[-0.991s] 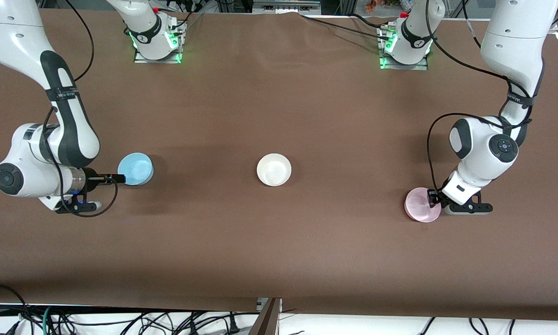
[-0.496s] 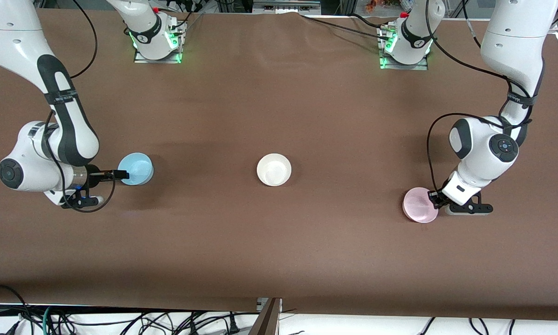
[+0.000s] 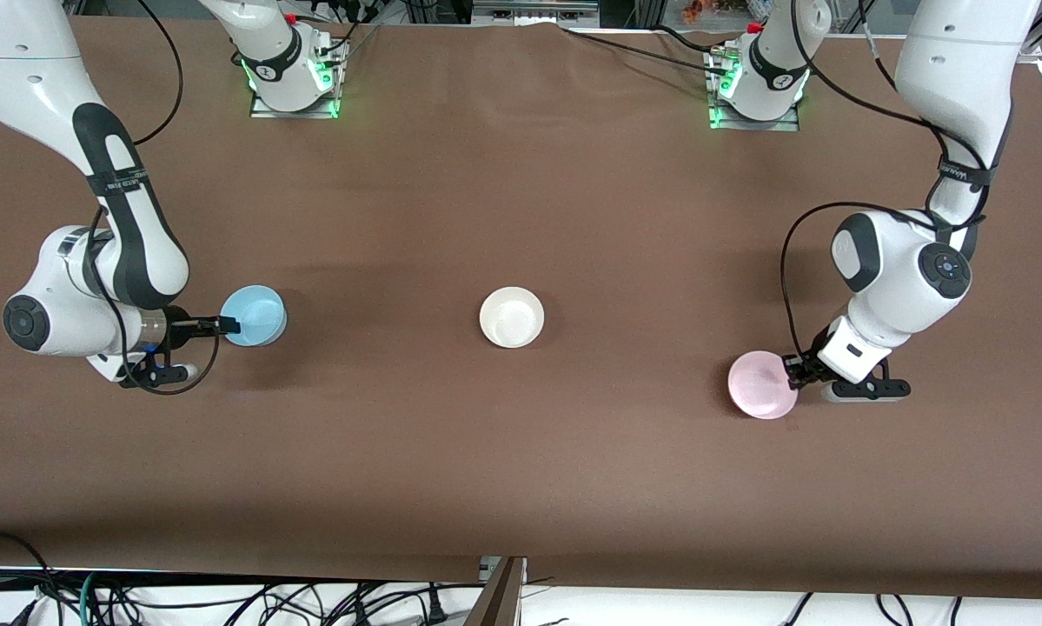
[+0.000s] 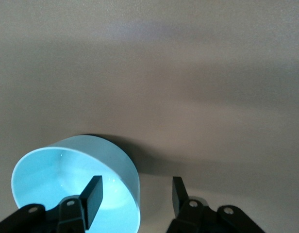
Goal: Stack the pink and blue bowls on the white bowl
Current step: 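Carry the pink bowl with the left gripper over the white bowl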
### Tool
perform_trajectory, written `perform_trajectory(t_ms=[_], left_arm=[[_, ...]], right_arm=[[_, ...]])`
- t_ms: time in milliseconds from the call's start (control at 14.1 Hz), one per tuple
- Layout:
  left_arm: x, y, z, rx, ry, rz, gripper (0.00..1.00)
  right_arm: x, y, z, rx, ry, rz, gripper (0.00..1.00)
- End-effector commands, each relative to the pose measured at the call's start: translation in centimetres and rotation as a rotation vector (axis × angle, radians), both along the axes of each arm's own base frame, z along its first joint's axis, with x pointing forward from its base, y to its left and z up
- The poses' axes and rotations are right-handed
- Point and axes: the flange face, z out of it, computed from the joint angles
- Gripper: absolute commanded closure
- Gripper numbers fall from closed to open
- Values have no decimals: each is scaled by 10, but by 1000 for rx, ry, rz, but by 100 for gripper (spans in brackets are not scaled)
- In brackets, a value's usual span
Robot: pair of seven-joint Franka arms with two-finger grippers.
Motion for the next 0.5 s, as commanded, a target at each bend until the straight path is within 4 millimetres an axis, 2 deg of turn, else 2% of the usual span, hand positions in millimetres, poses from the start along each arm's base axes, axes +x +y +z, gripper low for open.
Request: perform_trajectory(t_ms=[0, 142, 283, 425], left_arm=[[-15, -40, 43, -63, 35, 62, 100], [-23, -83, 54, -107, 51, 132, 100], [-32, -116, 63, -138, 64, 186, 100], [-42, -149, 73, -164, 74, 220, 100]], right_arm=[[-5, 0, 3, 27, -7, 4, 43], [-5, 1, 4, 28, -6, 7, 57], [-5, 1, 4, 28, -6, 5, 64], [-6, 2, 4, 29, -3, 7, 75]])
